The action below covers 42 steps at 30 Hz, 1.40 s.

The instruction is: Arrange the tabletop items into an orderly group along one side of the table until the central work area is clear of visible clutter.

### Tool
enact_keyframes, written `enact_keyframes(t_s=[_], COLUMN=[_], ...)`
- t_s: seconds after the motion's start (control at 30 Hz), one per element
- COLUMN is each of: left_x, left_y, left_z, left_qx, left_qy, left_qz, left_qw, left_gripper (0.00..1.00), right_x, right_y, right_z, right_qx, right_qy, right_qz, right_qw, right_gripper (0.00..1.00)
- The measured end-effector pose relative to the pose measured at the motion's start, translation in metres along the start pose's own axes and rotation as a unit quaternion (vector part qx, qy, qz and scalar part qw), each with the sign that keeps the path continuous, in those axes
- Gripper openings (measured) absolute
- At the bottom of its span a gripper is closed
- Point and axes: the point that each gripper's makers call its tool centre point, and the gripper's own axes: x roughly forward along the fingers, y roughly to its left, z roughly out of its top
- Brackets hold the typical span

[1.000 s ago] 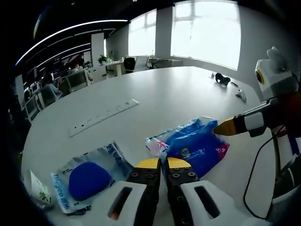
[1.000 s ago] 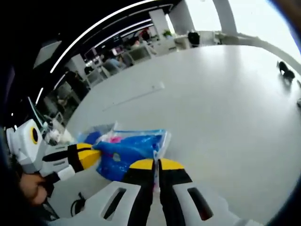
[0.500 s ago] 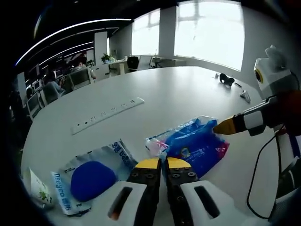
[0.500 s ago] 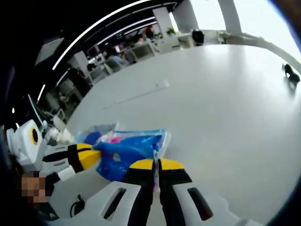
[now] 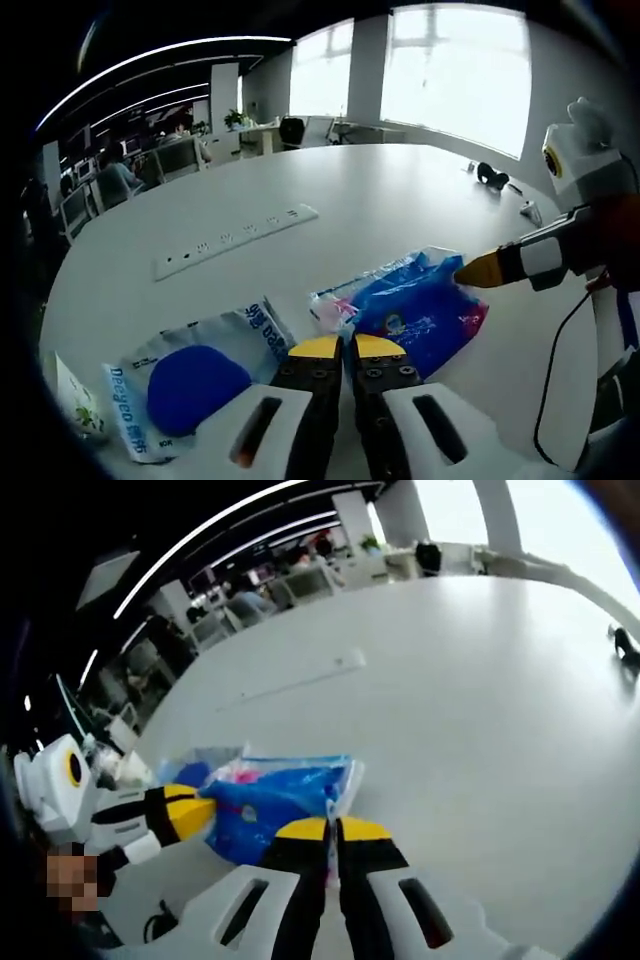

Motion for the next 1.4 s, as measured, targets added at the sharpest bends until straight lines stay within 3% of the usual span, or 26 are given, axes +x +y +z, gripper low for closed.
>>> enact_keyframes(t_s=[0.6, 1.4], left_x=[0.015, 0.023], left_y=[0.011, 0.017], left_z=[-0.001, 0.017], left_qx=[-0.029, -0.071], left_qy=[-0.005, -0.025], left_qz=[0.005, 0.007], left_qw=[0.9996, 0.9971], left_gripper=[0.01, 0.01], right_x=[0.021, 0.031], right_y=[-0.001, -0.003], right_z=[0.010, 0.030], right_qx=[-0.007, -0.010], right_qy=[0.003, -0.006], right_qz=[0.001, -0.005], right_qw=[1.0000, 0.9999], right_gripper=[0.00, 0.00])
